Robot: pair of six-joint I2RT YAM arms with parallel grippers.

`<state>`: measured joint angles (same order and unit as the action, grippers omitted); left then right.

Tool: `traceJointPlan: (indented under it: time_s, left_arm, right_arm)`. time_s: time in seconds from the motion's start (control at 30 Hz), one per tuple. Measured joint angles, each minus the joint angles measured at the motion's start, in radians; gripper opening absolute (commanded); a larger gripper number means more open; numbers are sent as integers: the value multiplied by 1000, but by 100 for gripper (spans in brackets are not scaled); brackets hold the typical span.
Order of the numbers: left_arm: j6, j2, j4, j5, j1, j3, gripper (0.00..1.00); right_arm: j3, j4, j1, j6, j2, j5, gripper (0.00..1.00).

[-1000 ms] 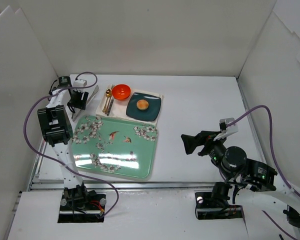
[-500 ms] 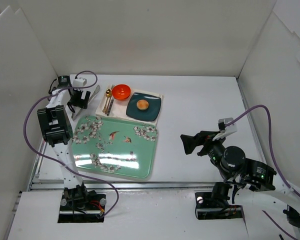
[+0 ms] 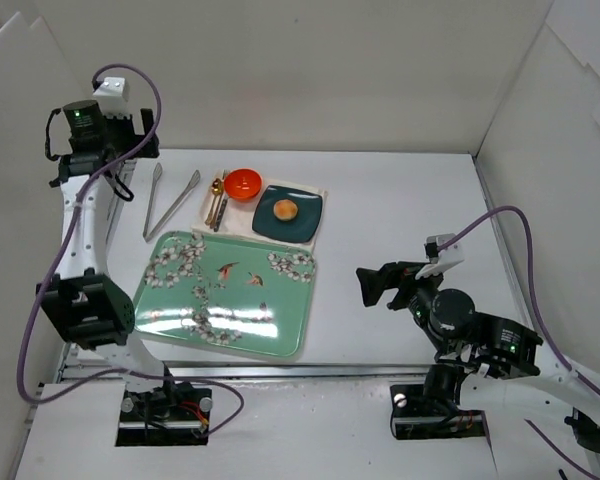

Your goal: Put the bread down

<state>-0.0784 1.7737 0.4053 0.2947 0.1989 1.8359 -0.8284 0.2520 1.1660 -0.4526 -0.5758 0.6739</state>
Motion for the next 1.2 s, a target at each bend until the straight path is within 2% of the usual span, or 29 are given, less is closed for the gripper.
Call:
traceJointPlan:
  time_s: [0.1, 0.2, 0.37, 0.43, 0.53, 0.7, 0.83, 1.03, 1.2]
  left_arm:
    - [89, -133, -2, -4, -103, -35, 100]
    - [125, -212, 13, -42, -297, -80, 100]
    - [148, -373, 11, -146, -688, -369, 100]
    - [158, -449, 19, -173, -777, -470, 100]
    - [167, -604, 18, -269, -871, -594, 100]
    - [180, -861, -45, -410, -1030, -701, 100]
    - [183, -1004, -122, -517, -1099, -833, 100]
    - [163, -1059, -182, -600, -1163, -958, 100]
    - [141, -1048, -187, -619, -1196, -979, 100]
  right_arm:
    - [0, 2, 0, -8, -2, 3, 98]
    - [0, 3, 0, -8, 10, 19, 98]
    - [-12, 22, 0, -8, 11, 65, 98]
    - [-21, 24, 0, -8, -1, 79, 98]
    - [-31, 26, 0, -8, -34, 82, 98]
    - [-34, 30, 0, -10, -115, 77, 98]
    - [-47, 31, 0, -11, -186, 73, 98]
    - [-56, 31, 0, -11, -262, 61, 98]
    - [-57, 31, 0, -10, -261, 39, 98]
